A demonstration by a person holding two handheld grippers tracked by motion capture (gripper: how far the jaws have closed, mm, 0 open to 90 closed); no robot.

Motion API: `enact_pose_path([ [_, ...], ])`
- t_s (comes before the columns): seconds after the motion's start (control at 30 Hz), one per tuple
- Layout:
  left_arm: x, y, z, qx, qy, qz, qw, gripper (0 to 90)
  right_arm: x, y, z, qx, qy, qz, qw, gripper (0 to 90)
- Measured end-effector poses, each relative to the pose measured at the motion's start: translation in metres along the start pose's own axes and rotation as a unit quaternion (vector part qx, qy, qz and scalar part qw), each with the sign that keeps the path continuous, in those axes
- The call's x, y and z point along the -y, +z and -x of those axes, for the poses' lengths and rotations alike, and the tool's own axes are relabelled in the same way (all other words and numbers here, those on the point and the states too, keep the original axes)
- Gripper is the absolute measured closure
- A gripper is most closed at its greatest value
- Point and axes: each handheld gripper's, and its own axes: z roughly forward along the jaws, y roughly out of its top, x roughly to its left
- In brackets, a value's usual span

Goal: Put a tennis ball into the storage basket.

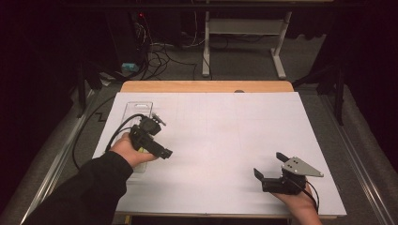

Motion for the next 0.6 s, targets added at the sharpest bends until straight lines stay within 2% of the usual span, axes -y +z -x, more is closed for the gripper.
enact_pose_path([
  [0.07,-0.001,0.008,0.006,0.004,0.012,0.016,0.9998,0.5,0.0,0.0,0.0,-0.001,-0.001,0.0,1.0,0.1],
  [0.17,0.004,0.02,0.013,0.016,0.019,0.057,0.9981,0.5,-0.001,-0.001,-0.001,-0.001,0.0,0.002,1.0,0.1],
  [0.27,0.012,0.033,0.019,0.038,0.013,0.109,0.9933,0.5,0.0,-0.001,0.0,-0.001,0.002,0.003,1.0,0.0],
  [0.33,0.018,0.04,0.022,0.033,0.014,0.134,0.9903,0.4,0.0,-0.001,-0.001,-0.001,0.003,0.002,1.0,0.1],
  [0.37,0.022,0.043,0.023,0.028,0.01,0.157,0.9872,0.0,0.0,-0.002,-0.001,-0.003,0.003,0.002,1.0,0.1],
  [0.4,0.024,0.043,0.023,0.029,0.008,0.165,0.9858,0.0,0.0,-0.002,-0.001,-0.003,0.003,0.003,1.0,0.1],
  [0.47,0.03,0.046,0.023,0.031,0.003,0.208,0.9776,0.0,0.0,-0.002,-0.002,-0.003,0.004,0.005,1.0,0.0],
  [0.53,0.035,0.047,0.022,0.035,0.001,0.238,0.9707,0.0,0.0,-0.002,-0.002,-0.005,0.002,0.007,1.0,0.0],
  [0.57,0.039,0.048,0.022,0.042,-0.002,0.257,0.9654,0.0,0.0,-0.002,-0.002,-0.005,0.003,0.007,1.0,0.0],
  [0.6,0.042,0.048,0.021,0.04,-0.003,0.27,0.962,0.0,0.0,-0.002,-0.002,-0.004,0.005,0.009,0.9999,0.0],
])
